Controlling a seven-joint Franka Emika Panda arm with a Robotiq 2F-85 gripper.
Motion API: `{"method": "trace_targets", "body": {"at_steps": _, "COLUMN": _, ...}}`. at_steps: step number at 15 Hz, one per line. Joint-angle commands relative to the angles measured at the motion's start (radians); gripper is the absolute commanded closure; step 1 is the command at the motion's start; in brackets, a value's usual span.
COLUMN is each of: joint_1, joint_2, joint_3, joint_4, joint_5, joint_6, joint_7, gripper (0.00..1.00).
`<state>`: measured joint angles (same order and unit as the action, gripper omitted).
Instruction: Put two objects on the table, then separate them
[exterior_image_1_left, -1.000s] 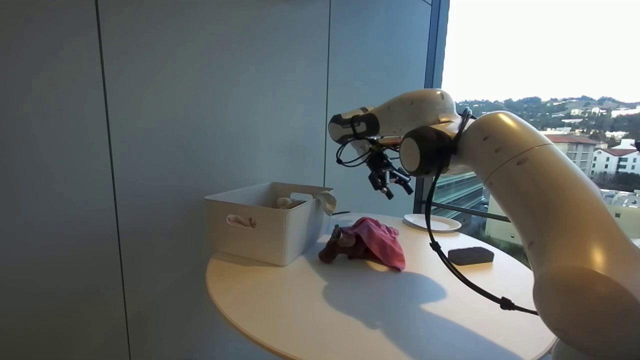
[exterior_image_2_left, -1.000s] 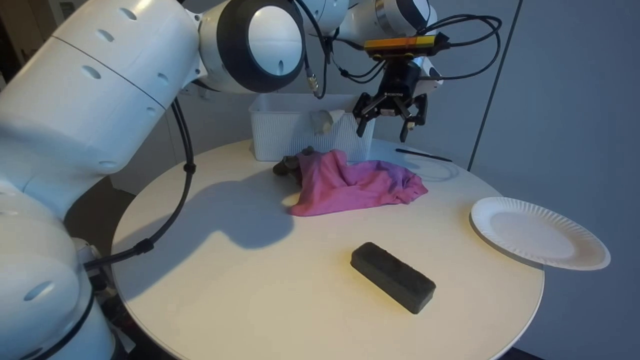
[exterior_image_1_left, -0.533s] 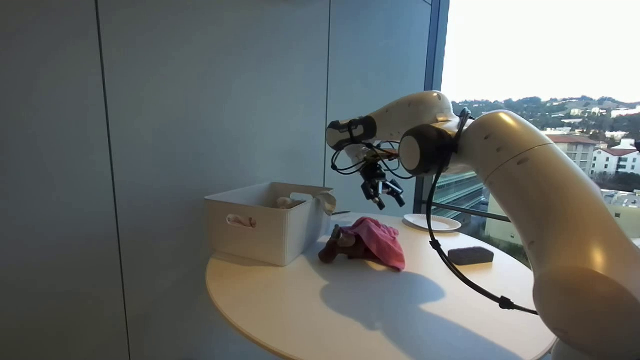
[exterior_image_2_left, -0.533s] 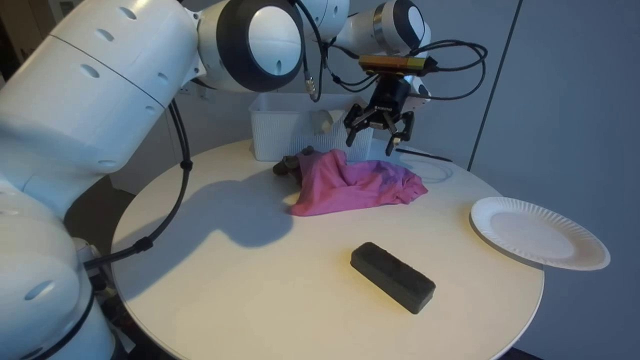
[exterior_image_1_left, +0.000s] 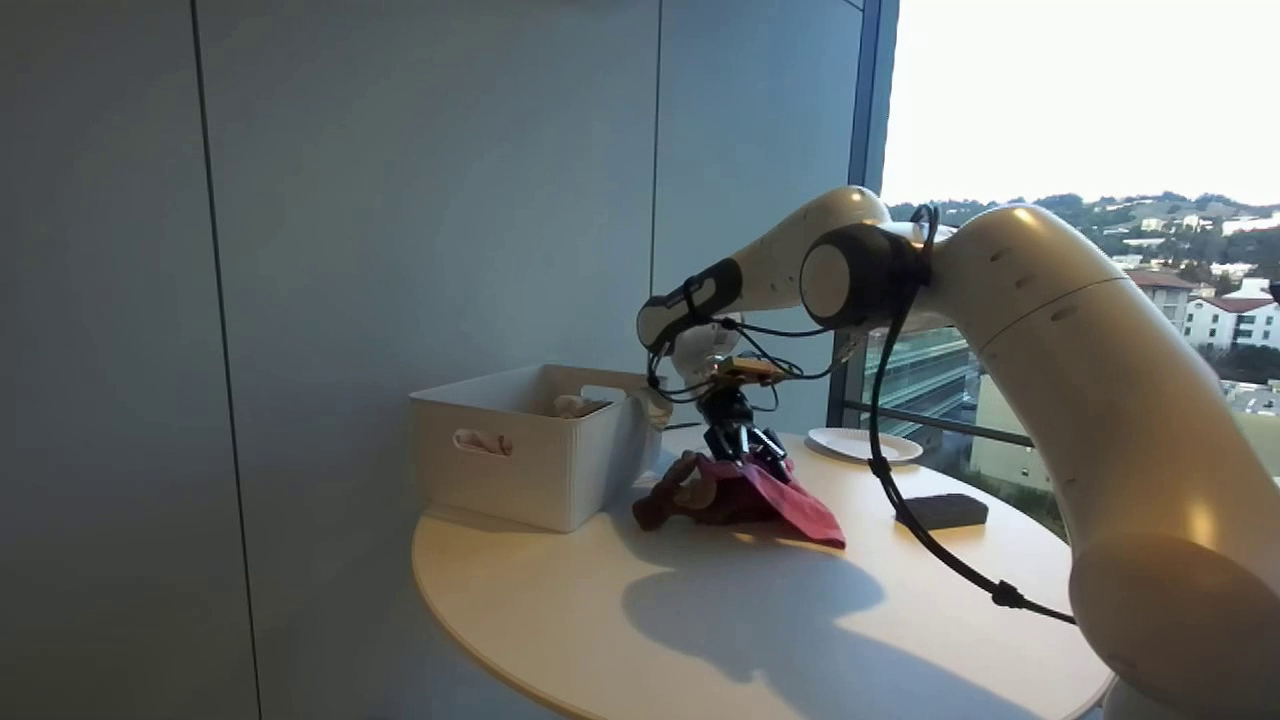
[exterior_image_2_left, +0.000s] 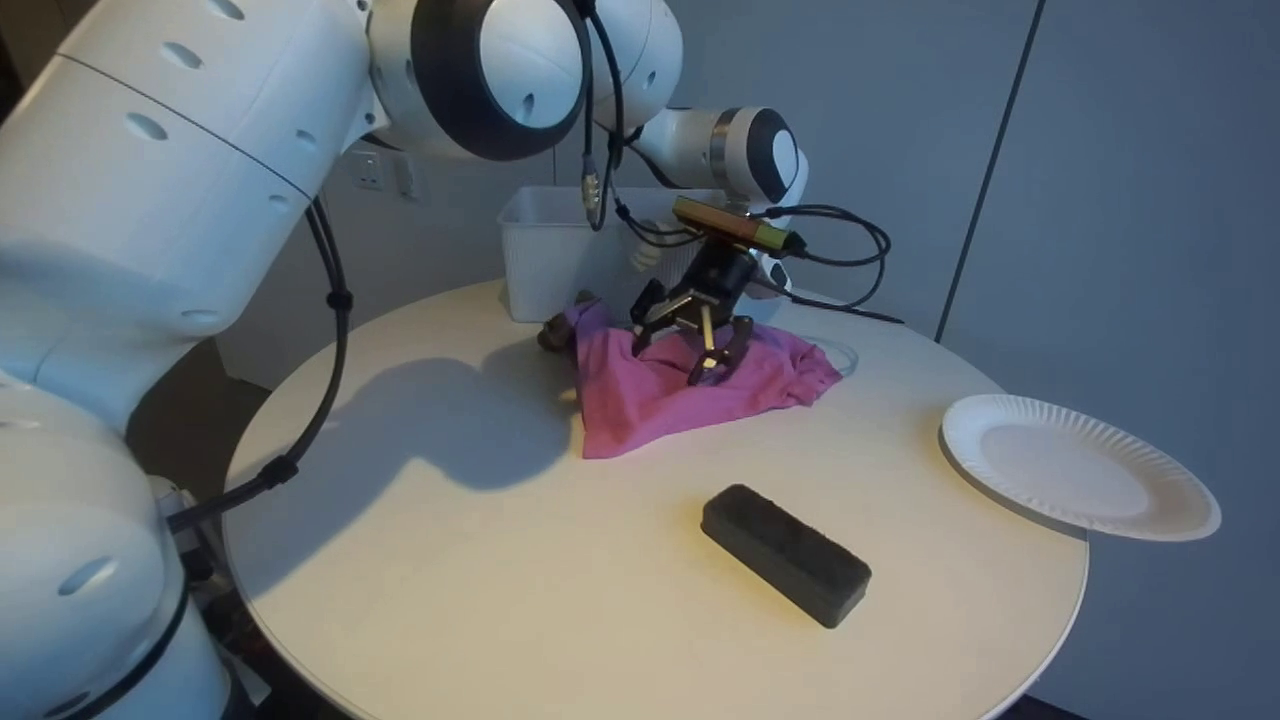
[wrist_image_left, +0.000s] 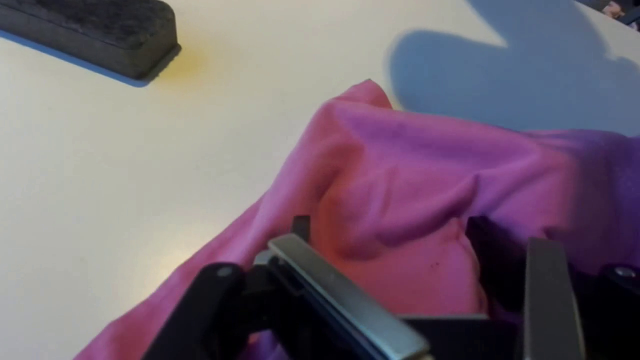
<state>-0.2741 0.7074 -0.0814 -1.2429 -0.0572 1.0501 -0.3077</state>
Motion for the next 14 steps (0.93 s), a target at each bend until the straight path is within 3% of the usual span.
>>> {"method": "trace_targets", "body": {"at_steps": 1, "joint_1": 0.000, "joint_2": -0.113, "joint_3": 0.012, "joint_4": -0.238, "joint_5": 0.017, "joint_6": 0.095, "joint_7": 0.001, "gripper": 0.51}}
{"method": "trace_targets", "body": {"at_steps": 5, "joint_1": 0.008, "joint_2": -0.206, "joint_3": 0.006, "joint_4": -0.419, "joint_5": 0.015, "joint_6": 0.183, "joint_7": 0.010, "gripper": 0.80}}
{"method": "trace_targets", "body": {"at_steps": 7, "joint_1": 0.032, "joint_2": -0.272, "joint_3": -0.002, "joint_4": -0.507, "joint_5": -0.038, "joint_6": 0.260, "joint_7": 0.032, "gripper": 0.92}}
{"method": "trace_targets", "body": {"at_steps": 10, "joint_1": 0.066, "joint_2": -0.413, "joint_3": -0.001, "joint_4": -0.636, "joint_5": -0.117, "joint_6": 0.376, "joint_7": 0.056, "gripper": 0.96}}
{"method": "trace_targets", "body": {"at_steps": 11, "joint_1": 0.075, "joint_2": -0.458, "joint_3": -0.001, "joint_4": -0.681, "joint_5": -0.134, "joint_6": 0.417, "joint_7": 0.066, "gripper": 0.92}}
{"method": "trace_targets", "body": {"at_steps": 14, "joint_1": 0.091, "joint_2": -0.565, "joint_3": -0.005, "joint_4": -0.798, "joint_5": -0.143, "joint_6": 0.525, "joint_7": 0.097, "gripper": 0.92}}
